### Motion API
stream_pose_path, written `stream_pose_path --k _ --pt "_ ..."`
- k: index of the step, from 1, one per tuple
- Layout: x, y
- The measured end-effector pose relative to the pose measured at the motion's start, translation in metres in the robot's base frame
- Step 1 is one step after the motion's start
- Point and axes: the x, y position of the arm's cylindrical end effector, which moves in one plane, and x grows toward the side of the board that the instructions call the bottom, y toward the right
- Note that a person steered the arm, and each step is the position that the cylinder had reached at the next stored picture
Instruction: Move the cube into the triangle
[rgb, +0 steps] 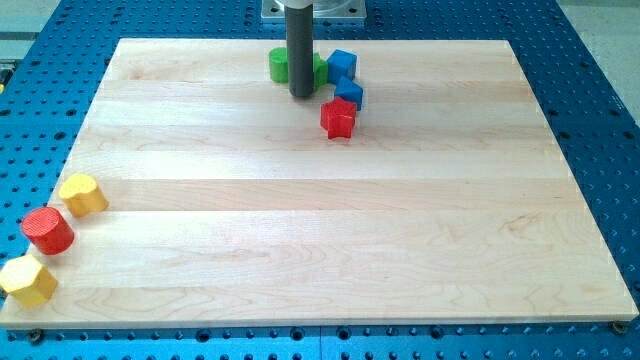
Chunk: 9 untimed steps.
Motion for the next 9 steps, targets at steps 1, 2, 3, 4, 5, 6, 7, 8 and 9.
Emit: stream_pose_path --k 1,2,3,4,5,6,7,8,9 --pt "-0.005 0.008" --pt "0.016 -0.066" --pt "-0.036 -0.145" --pt "-0.078 -0.059" --pt "-0.089 0.015" --pt "-0.089 0.046" --pt "-0.085 0.075" --pt "-0.080 0.075" --pt "-0.061 0.075"
